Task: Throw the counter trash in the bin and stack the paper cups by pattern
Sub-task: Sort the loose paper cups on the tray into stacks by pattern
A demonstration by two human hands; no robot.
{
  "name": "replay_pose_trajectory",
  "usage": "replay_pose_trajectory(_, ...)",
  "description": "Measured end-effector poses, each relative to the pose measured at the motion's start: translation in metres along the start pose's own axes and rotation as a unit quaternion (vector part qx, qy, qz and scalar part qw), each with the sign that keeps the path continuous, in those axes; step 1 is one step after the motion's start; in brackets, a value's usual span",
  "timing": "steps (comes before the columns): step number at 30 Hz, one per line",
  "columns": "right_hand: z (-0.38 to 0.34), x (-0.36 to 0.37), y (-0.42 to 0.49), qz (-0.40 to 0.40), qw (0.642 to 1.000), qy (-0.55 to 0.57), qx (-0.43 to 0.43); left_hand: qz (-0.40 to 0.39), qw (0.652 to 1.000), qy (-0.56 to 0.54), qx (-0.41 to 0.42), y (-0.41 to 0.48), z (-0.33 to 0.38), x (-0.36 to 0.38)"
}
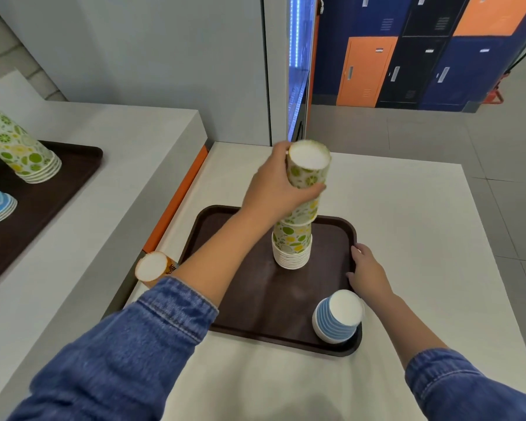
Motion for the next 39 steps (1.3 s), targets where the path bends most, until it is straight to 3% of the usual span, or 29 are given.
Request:
replay_pose_trajectory(4, 0.001, 0.001, 0.001, 0.002, 1.0, 0.007, -0.001, -0.039, 0.997, 0.042, -0.043, -0.007, -0.034, 0.022)
replay_pose_trajectory(8, 0.003, 0.003, 0.002, 0.001, 1.0, 0.002, -0.002, -0.046, 0.995, 0.007, -0.09, -0.025, -0.071, 0.034)
replay_pose_trajectory(15, 0.005, 0.001, 0.0, -0.007, 1.0, 0.0, 0.002, -0.037, 0.994, -0.004, -0.106, -0.04, -0.076, 0.034)
replay_pose_trajectory(19, -0.008, -0.023, -0.022, 0.053, 0.991, 0.126, -0.014, -0.035, 0.993, 0.003, -0.112, -0.059, -0.082, 0.025)
replay_pose_trajectory(22, -0.028, -0.048, -0.047, 0.08, 0.956, 0.279, -0.033, -0.029, 0.993, 0.002, -0.113, -0.071, -0.083, 0.017)
replay_pose_trajectory(25, -0.047, -0.07, -0.073, 0.071, 0.922, 0.378, -0.051, -0.025, 0.993, -0.012, -0.112, -0.08, -0.083, 0.01)
replay_pose_trajectory(28, -0.063, -0.078, -0.096, 0.047, 0.912, 0.4, -0.08, -0.028, 0.993, -0.026, -0.115, -0.089, -0.08, 0.001)
replay_pose_trajectory(32, -0.085, -0.081, -0.111, 0.063, 0.937, 0.318, -0.129, 0.043, 0.996, 0.023, -0.071, -0.108, -0.072, -0.031)
replay_pose_trajectory(39, -0.119, -0.099, -0.104, 0.13, 0.927, 0.291, -0.199, 0.191, 0.98, 0.056, 0.0, -0.146, -0.049, -0.094)
Point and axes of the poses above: each hand's wrist, its own y-axis towards the middle knuckle, its own x-axis out of the palm, z = x × y, the point moved 5 cm from there along y, towards the middle knuckle, and after that the axes turned 2 degrees about -y, right-handed, at the moved point
